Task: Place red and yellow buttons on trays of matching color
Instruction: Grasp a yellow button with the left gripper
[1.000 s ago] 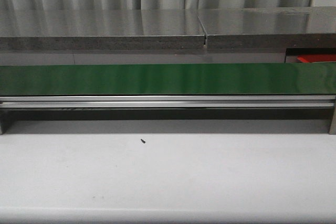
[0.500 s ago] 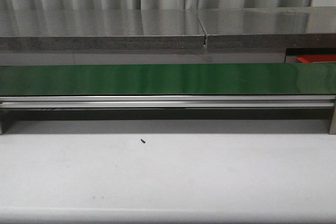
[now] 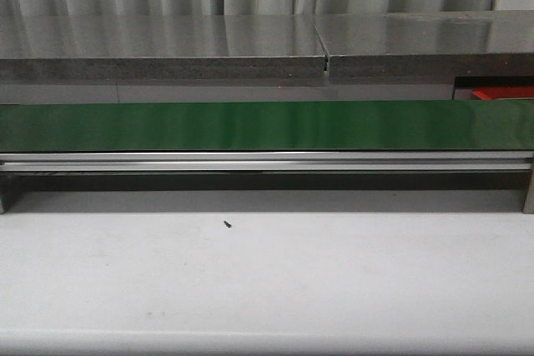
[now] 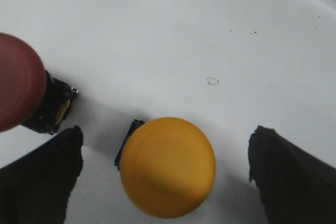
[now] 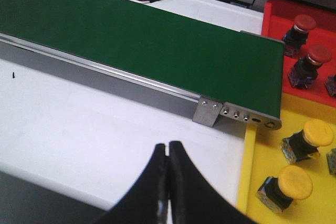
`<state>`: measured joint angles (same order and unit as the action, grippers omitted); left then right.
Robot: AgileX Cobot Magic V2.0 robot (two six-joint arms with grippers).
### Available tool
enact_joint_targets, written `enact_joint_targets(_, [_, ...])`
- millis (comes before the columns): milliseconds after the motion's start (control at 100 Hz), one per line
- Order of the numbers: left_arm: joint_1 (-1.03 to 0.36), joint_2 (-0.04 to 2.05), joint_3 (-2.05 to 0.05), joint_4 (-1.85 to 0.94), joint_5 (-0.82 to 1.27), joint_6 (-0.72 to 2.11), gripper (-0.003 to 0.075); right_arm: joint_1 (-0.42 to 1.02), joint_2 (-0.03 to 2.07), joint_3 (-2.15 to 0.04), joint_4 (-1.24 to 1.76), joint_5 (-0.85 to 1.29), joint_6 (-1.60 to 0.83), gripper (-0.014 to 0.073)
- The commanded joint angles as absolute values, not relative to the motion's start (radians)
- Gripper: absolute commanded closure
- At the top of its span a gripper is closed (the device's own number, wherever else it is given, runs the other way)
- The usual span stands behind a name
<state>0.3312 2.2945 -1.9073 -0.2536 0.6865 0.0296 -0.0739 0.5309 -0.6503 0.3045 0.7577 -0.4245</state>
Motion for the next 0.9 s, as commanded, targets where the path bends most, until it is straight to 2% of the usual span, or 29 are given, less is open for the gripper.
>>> enact_joint_targets(0, [0.333,2.23,-1.941,-0.272,0.651,0.031,0.0235,-0.074,0.533,-0.676,0.313,0.701,-0.428,0.066])
enact_joint_targets(230, [0.333,2.23,-1.946,-0.272,0.666,0.031,0.0525,-0.074,0.533,-0.676,0.313,0.701,-0.428,0.066])
enact_joint_targets(400, [0.333,2.22,-2.008,-0.272,0.75,0.033,0.066,-0.074,0.533,-0.676,0.313,0.701,-0.428,0.066])
enact_joint_targets(580, [0.333,2.142,-2.049,-0.291,0.826,0.033,0.074,-0.074,0.533,-0.676,0.313,0.702,-0.428,0.066])
enact_joint_targets(890, [0.329,1.962,-2.04,-0.344,0.957,0.072,0.0739,-0.074,0.533,-0.676,0.313,0.702,-0.428,0.066])
